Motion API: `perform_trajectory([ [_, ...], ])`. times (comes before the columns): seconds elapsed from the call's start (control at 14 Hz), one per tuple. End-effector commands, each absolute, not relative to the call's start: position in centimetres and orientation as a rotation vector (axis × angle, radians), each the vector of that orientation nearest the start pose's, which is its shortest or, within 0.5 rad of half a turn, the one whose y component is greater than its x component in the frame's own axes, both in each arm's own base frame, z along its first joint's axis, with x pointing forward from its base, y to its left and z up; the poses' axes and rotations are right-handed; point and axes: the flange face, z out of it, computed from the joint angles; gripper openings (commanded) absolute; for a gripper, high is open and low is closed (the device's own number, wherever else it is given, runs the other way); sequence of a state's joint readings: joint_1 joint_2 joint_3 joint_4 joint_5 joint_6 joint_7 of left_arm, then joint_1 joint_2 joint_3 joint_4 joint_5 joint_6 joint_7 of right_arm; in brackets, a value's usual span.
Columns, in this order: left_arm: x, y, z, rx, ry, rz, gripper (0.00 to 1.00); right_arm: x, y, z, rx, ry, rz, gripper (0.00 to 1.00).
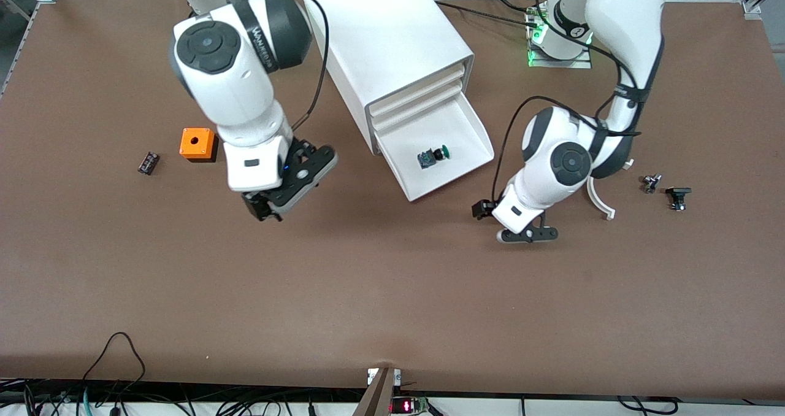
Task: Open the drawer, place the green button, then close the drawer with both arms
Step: 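Push the drawer shut with the left gripper while the right gripper withdraws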
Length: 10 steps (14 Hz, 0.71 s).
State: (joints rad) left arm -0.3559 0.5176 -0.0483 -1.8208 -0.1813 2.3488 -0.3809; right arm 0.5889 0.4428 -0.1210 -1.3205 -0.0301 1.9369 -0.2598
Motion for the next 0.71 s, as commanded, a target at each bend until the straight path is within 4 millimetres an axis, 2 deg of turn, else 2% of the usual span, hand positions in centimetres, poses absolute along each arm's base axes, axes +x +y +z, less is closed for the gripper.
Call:
perform_trajectory([
  [0.0,55.6,-28.7,23.6,-3.299,-0.238,0.144,1.0,61.5,31.5,49.5,-3.178,-0.807,-0.177,1.0],
  [0.14,52.5,-30.6,21.5,-3.327,-0.26,0.207,1.0,60.1,30.3,49.6,-3.293,-0.465,-0.011,1.0],
  [0.29,50.5,-31.8,21.0,-3.329,-0.224,0.253,1.0,60.4,28.6,49.7,-3.338,-0.326,0.016,1.0],
  [0.5,46.3,-34.8,21.1,-3.318,-0.198,0.369,1.0,64.0,20.2,52.1,-3.324,-0.06,-0.107,1.0],
  [0.64,42.7,-38.0,21.3,-3.3,-0.164,0.477,1.0,65.5,14.3,53.0,-3.25,0.112,-0.114,1.0],
])
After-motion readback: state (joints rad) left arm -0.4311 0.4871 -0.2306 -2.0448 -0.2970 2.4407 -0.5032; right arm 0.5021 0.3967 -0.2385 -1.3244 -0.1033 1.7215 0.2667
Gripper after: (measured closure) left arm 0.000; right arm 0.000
